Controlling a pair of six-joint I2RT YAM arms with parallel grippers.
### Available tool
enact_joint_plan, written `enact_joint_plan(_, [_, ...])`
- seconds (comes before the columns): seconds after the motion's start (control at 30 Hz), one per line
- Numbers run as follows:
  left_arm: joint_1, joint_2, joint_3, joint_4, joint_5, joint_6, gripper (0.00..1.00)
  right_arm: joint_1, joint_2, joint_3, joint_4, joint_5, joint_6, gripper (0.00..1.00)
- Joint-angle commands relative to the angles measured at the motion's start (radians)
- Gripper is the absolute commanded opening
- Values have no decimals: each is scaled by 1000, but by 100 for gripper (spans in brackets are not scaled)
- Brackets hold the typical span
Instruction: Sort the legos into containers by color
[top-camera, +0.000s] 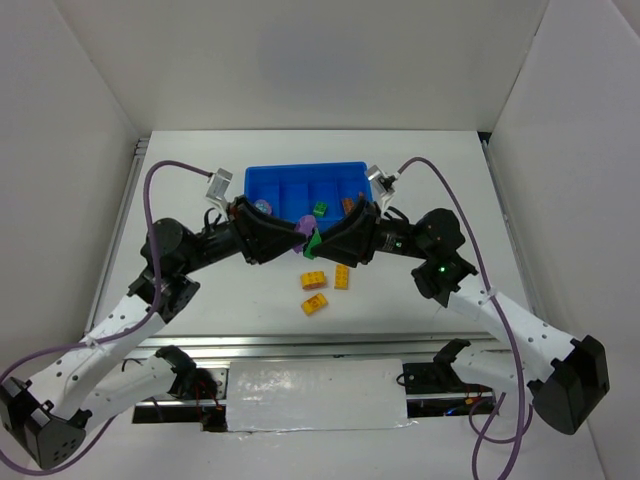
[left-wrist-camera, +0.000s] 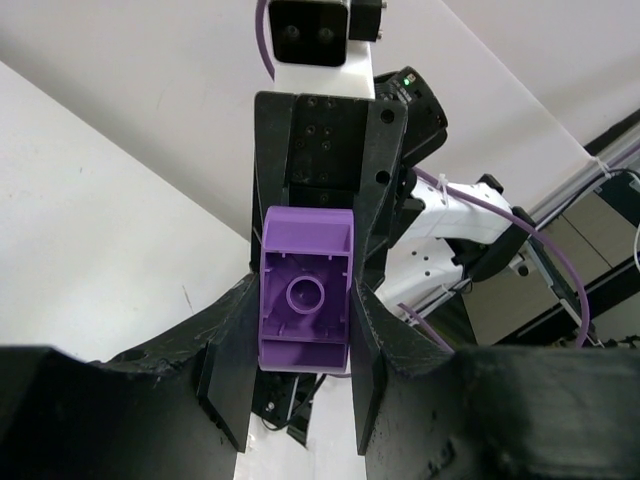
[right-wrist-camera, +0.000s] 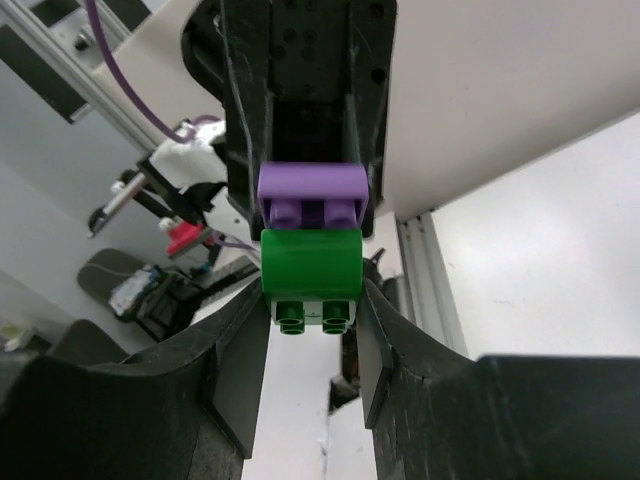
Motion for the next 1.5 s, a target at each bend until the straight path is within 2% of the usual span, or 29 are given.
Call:
enact_joint_plan(0.0, [20, -27, 47, 42, -32, 2, 0, -27, -49, -11, 8, -17, -69, 0])
enact_joint_plan(0.17, [18, -38, 27, 93, -34, -24, 0, -40, -40, -43, 82, -45, -38, 0])
enact_joint_plan(0.27, [20, -43, 47, 44, -43, 2, 0, -61, -58, -40, 15, -4, -95, 0])
enact_joint_plan(0.33, [20, -53, 63, 7, -70, 29, 0, -75, -72, -8, -132, 80, -153, 0])
enact_joint_plan(0.37, [20, -64, 70, -55, -90, 43, 0, -78, -68, 14, -195, 125, -187, 0])
enact_joint_plan(0.4, [18, -70, 95, -104, -119, 62, 0, -81, -43, 70, -343, 174, -254, 0])
enact_joint_plan(0.47, [20, -86, 124, -263, -239, 114, 0, -83, -7, 130, -473, 347, -311, 0])
enact_joint_plan(0.5, [21, -90, 144, -304, -271, 131, 0, -83, 20, 200, -601, 419, -333, 0])
enact_joint_plan(0.6, [21, -113, 165, -417, -348, 198, 0, -83, 195, 335, -793, 622, -364, 0])
enact_joint_plan(0.73, [24, -144, 233, -575, -493, 240, 0, -83, 302, 416, -858, 774, -370, 0])
enact_joint_plan(0.8, [24, -135, 277, -698, -550, 273, 0, -83, 310, 407, -839, 780, -359, 0])
enact_joint_plan(0.9, [27, -92, 356, -793, -684, 312, 0, -81, 320, 408, -796, 767, -367, 0])
enact_joint_plan(0.97, [30, -29, 421, -826, -766, 316, 0, -81, 348, 463, -835, 768, -385, 0])
enact_joint_plan(1.1, [67, 126, 538, -889, -820, 307, 0, -95, 357, 483, -817, 780, -428, 0])
enact_joint_plan(1.2, [187, 282, 618, -855, -723, 284, 0, -171, 405, 519, -803, 733, -454, 0])
enact_joint_plan(1.23, [251, 378, 642, -834, -698, 281, 0, -197, 420, 525, -790, 664, -454, 0])
enact_joint_plan(1.37, [319, 623, 874, -814, -728, 331, 0, -279, 535, 607, -697, 518, -471, 0])
enact_joint_plan(1.47, [357, 742, 1001, -894, -696, 410, 0, -294, 671, 762, -804, 452, -531, 0])
